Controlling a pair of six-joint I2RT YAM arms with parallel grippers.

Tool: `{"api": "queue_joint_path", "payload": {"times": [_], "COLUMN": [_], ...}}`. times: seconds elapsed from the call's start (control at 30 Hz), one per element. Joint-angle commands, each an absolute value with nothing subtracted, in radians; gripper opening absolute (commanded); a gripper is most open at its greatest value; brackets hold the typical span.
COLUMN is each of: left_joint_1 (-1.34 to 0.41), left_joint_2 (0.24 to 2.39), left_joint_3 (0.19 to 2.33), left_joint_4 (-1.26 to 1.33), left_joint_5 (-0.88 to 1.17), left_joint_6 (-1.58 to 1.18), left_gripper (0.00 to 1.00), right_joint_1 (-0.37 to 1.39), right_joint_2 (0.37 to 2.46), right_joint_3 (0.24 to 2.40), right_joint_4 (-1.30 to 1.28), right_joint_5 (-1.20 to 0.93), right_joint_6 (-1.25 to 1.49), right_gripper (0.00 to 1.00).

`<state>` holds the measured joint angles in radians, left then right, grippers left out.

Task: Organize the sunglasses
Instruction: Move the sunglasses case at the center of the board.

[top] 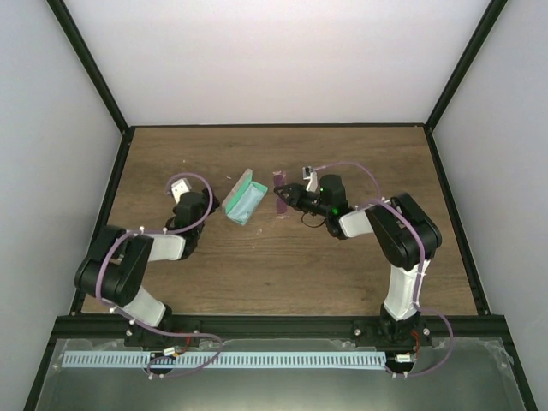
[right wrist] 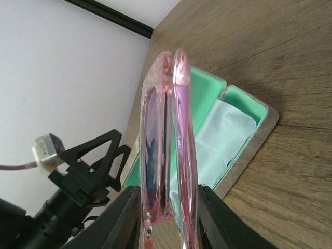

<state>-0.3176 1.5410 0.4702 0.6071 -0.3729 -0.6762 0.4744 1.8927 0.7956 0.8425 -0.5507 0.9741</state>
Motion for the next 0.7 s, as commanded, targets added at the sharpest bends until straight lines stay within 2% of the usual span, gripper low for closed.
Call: {"api": "queue_joint_path", "payload": {"times": [0.0, 0.2, 0.67], "left_joint_1": [-0.314, -0.315, -0.371], "left_joint_2": [1.65, 1.766, 1.733], "left_joint_3": [0.519, 0.54, 0.509], "left_joint_4": [0.739, 0.807, 0.813], "left_joint_5": [-0.237, -0.17, -0.137], "left_joint_6": [-0.677, -0.693, -0.729], "left_gripper": [0.87, 0.86, 0.84], "right_joint_1": [0.48, 0.48, 0.479], "right_joint_2": [1.882, 1.882, 1.897], "right_joint_3": [0.818, 0.803, 0.843], "right_joint_4": [0.86, 0.863, 0.829], "right_joint_5": [-0.57, -0.575, -0.557], "right_joint_6": [0.971, 0.971, 0.959], "right_gripper": [0.29, 0.29, 0.3]}}
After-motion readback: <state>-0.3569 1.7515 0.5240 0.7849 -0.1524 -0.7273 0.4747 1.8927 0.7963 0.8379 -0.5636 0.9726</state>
